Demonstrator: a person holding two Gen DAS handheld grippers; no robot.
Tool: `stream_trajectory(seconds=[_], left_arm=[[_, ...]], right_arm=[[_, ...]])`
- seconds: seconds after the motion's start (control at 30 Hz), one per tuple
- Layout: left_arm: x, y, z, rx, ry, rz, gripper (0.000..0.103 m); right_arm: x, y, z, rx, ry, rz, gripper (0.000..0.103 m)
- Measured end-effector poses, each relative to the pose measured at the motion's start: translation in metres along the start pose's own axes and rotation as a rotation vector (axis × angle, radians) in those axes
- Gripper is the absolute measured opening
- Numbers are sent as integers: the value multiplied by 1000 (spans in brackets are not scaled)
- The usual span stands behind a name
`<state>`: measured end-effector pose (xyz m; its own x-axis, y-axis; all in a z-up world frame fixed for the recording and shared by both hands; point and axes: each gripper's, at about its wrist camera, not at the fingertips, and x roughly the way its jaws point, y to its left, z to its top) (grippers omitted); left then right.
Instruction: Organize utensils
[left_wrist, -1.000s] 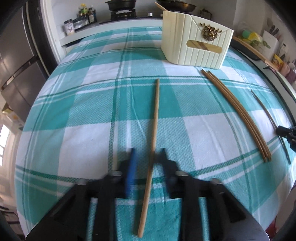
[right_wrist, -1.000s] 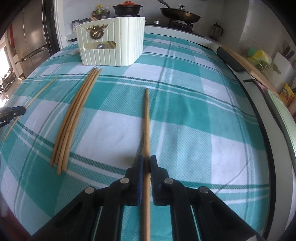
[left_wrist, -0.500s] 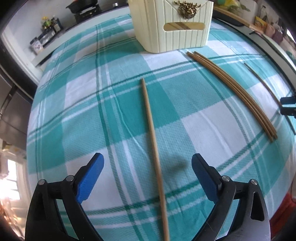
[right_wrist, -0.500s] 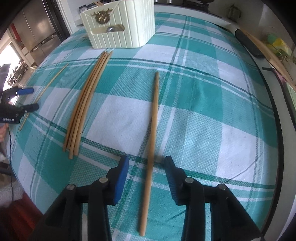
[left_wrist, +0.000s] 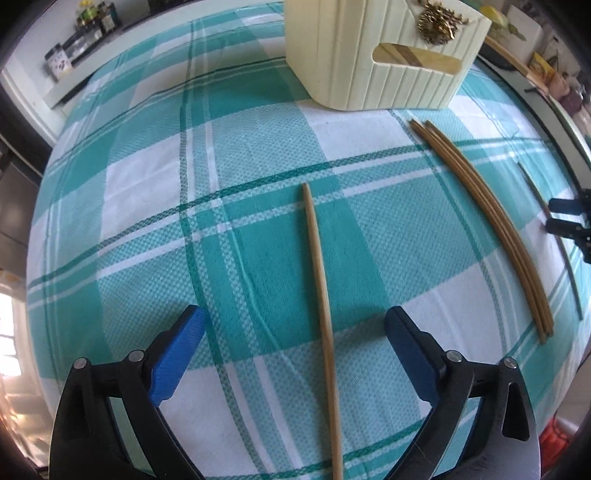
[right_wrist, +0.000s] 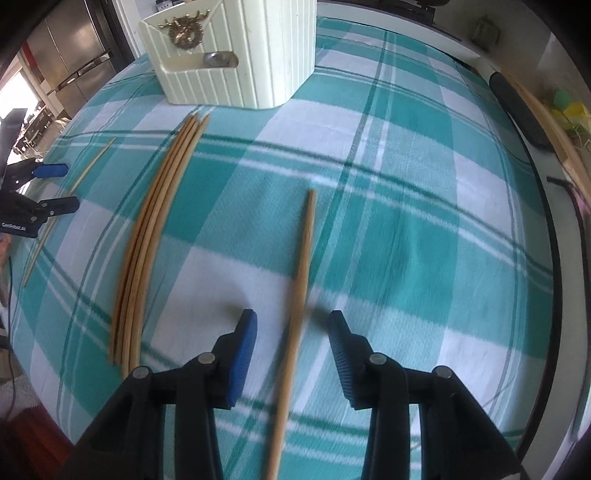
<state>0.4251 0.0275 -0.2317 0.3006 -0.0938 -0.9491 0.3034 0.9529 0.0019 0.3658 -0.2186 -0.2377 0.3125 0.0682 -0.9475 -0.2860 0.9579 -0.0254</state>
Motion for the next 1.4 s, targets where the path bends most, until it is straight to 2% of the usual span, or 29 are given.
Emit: stream_trajectory(seconds=[0.07, 0.1, 0.13, 0.17, 0.2, 0.23, 0.3, 0.37, 0.53, 0.63, 0.83, 1.03, 1.4], left_arm=[[-1, -2, 7, 13, -7, 6, 85], [-2, -3, 10, 20, -11, 3, 70], [-4, -6, 14, 24, -18, -12, 47], [-6, -8, 15, 28, -22, -13, 34], [-6, -11, 18, 36, -22, -17, 9], [-6, -13, 18, 37, -25, -29, 5], [-10, -15, 18, 35, -56, -45, 5], [-24, -15, 14, 39, -111, -48, 4], [-99, -7, -10, 2, -317, -102, 4], [-144, -7, -28, 1, -433, -129, 4], [-200, -15, -56, -8, -594, -168, 4], [-224, -24, -64, -26, -669, -208, 4], [-264, -24, -43, -4, -721, -222, 3]], right_arm=[[4, 1, 12, 10, -6, -5, 40], [6, 1, 18, 11, -8, -10, 37], [7, 1, 22, 14, -8, -11, 25], [8, 1, 27, 25, -9, -14, 7], [10, 0, 31, 36, -10, -24, 7], [11, 2, 35, 34, -21, -36, 6], [9, 2, 37, 33, -46, -60, 6], [-3, 1, 35, 66, -102, -37, 6], [-81, 0, 15, 124, -357, 36, 6], [-123, 5, 0, 105, -465, 43, 6], [-191, 18, -28, 72, -645, 41, 6], [-216, 24, -36, 106, -744, 55, 6], [-242, 24, -8, 68, -752, 52, 6]])
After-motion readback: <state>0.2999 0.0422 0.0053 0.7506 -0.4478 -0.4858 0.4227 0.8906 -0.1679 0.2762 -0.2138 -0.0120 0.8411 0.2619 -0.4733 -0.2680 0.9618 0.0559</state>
